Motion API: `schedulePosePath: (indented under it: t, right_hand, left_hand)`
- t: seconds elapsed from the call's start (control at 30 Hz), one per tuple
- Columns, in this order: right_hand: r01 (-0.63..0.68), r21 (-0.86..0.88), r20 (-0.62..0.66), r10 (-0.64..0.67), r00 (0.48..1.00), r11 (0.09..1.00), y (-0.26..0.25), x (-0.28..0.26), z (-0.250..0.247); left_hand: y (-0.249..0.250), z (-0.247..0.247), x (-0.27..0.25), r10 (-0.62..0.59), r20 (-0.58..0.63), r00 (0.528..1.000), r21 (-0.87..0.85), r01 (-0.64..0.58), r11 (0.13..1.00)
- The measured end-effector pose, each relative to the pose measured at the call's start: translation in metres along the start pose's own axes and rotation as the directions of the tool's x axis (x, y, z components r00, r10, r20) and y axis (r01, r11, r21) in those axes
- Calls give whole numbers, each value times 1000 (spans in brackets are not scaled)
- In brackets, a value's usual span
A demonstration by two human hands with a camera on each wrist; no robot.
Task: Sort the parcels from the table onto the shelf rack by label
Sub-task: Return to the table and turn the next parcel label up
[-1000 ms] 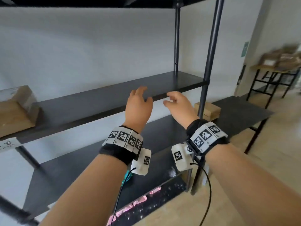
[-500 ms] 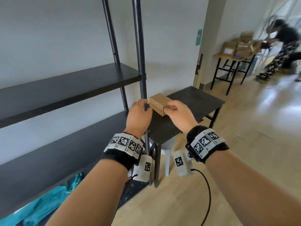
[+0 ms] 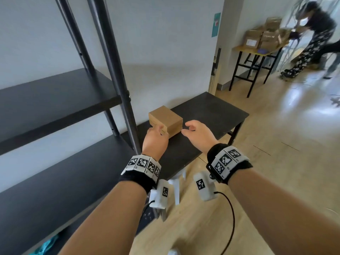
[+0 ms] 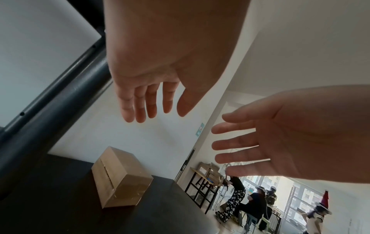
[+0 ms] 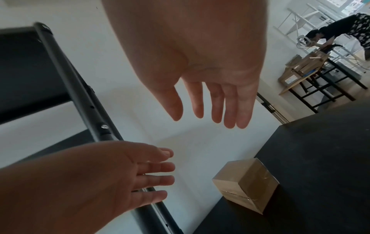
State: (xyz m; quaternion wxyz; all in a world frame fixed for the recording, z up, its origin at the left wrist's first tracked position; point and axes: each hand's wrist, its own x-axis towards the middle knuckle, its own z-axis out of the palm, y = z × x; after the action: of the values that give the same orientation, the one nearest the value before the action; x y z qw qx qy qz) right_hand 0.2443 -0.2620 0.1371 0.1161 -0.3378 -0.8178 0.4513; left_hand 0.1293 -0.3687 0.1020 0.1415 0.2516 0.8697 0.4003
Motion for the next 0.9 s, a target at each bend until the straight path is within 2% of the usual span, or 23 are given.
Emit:
schedulePosePath:
  t: [0.33, 0.57, 0.7, 0.9]
  right_hand:
    - [-94, -141, 100, 108, 989, 986, 35, 123, 4]
    - [-10, -173, 217, 48, 975, 985, 50, 220, 5]
    - [33, -198, 337, 36, 941, 980, 66, 272, 8]
    - [161, -280, 486, -4, 874, 946, 84, 334, 13]
  left_hand:
    - [-12, 39, 106, -148, 28, 989, -26, 148, 989]
    - [-18, 74, 163, -306, 2, 952, -48, 306, 951]
    - [-12, 97, 187, -465, -35, 885, -125, 457, 880]
    - [-14, 126, 222, -675, -34, 737, -257, 646, 719]
